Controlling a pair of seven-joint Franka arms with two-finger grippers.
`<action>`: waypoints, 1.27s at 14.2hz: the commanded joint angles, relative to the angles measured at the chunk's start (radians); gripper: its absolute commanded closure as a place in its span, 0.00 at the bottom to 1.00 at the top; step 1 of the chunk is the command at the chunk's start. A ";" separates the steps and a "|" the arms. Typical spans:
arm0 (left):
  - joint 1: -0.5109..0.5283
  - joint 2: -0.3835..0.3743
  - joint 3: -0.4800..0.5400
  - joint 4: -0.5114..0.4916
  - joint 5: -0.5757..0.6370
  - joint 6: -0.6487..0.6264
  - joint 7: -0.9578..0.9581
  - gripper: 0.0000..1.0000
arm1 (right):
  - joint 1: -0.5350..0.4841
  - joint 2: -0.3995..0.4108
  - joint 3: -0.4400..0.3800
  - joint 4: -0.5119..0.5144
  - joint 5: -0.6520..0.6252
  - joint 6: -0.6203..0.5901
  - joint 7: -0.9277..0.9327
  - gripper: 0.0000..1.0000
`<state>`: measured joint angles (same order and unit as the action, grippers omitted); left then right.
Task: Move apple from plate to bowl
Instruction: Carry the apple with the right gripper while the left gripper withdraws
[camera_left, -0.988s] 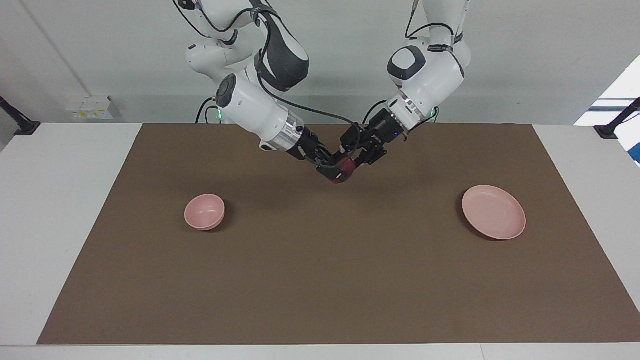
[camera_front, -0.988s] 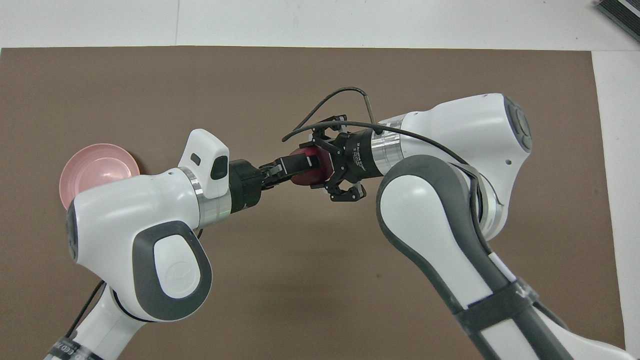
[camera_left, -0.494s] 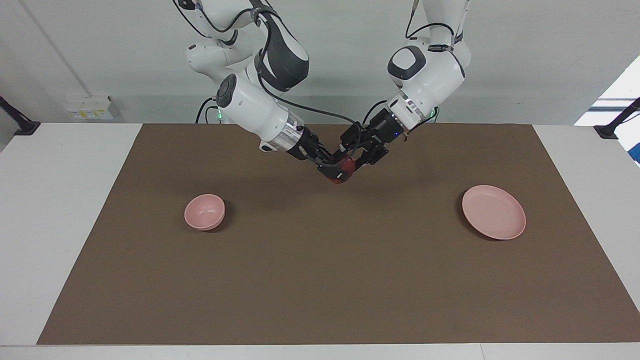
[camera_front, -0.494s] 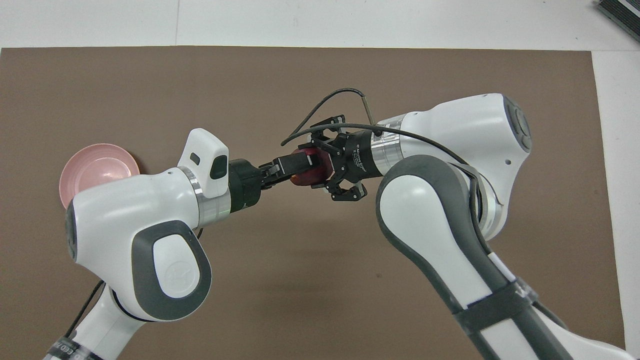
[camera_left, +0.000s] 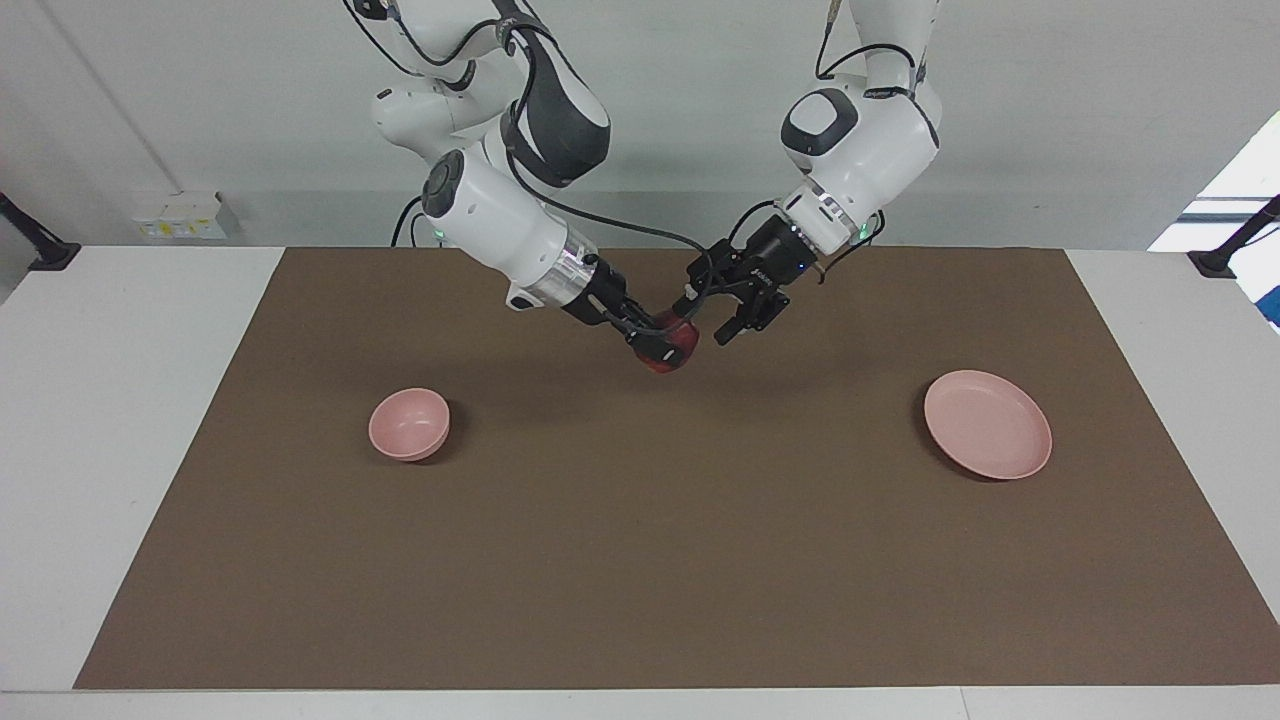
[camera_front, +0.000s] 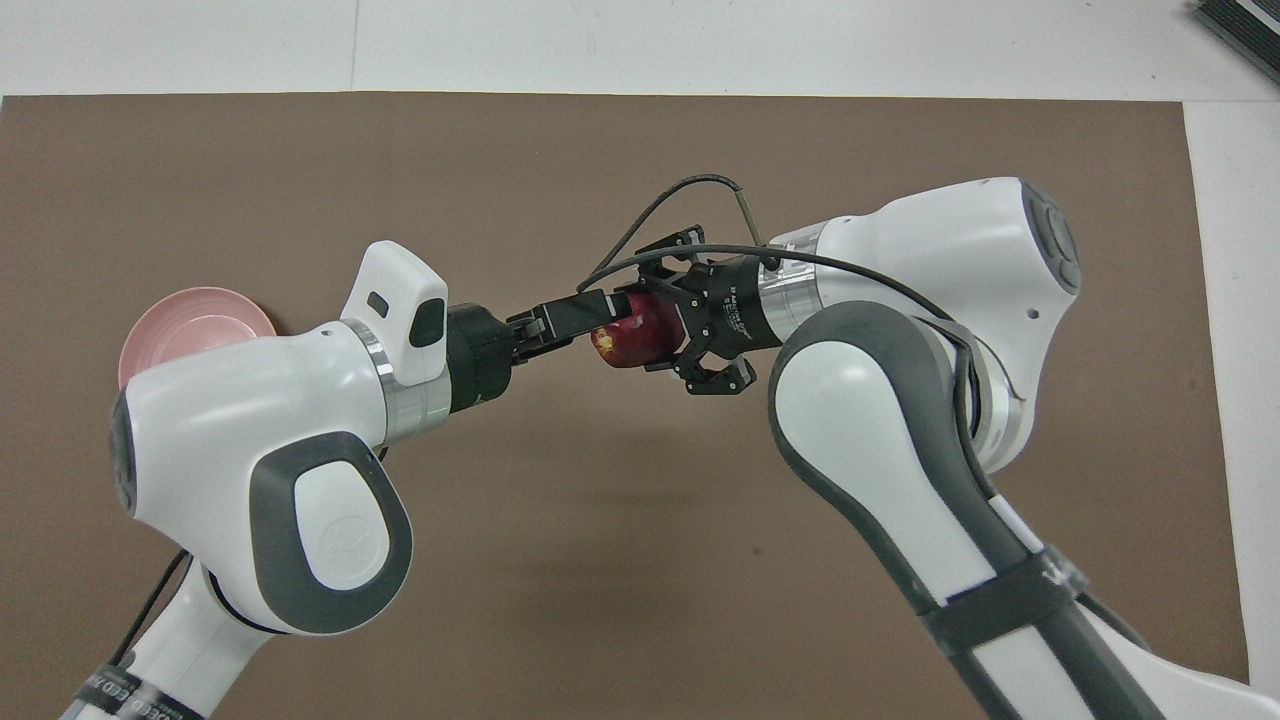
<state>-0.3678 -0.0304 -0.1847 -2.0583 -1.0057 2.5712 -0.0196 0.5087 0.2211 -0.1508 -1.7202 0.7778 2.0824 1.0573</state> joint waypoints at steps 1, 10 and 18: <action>0.056 0.007 0.002 0.012 0.068 -0.090 -0.006 0.00 | -0.068 -0.008 0.002 0.013 -0.044 -0.080 -0.116 1.00; 0.248 0.009 0.002 0.061 0.746 -0.480 -0.005 0.00 | -0.217 -0.022 0.002 -0.064 -0.543 -0.137 -0.789 1.00; 0.374 0.014 0.004 0.418 0.977 -0.893 0.006 0.00 | -0.347 0.027 0.004 -0.147 -0.758 0.050 -1.075 1.00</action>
<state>-0.0233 -0.0283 -0.1707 -1.7504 -0.0550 1.7916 -0.0177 0.2009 0.2357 -0.1606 -1.8538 0.0478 2.0842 0.0382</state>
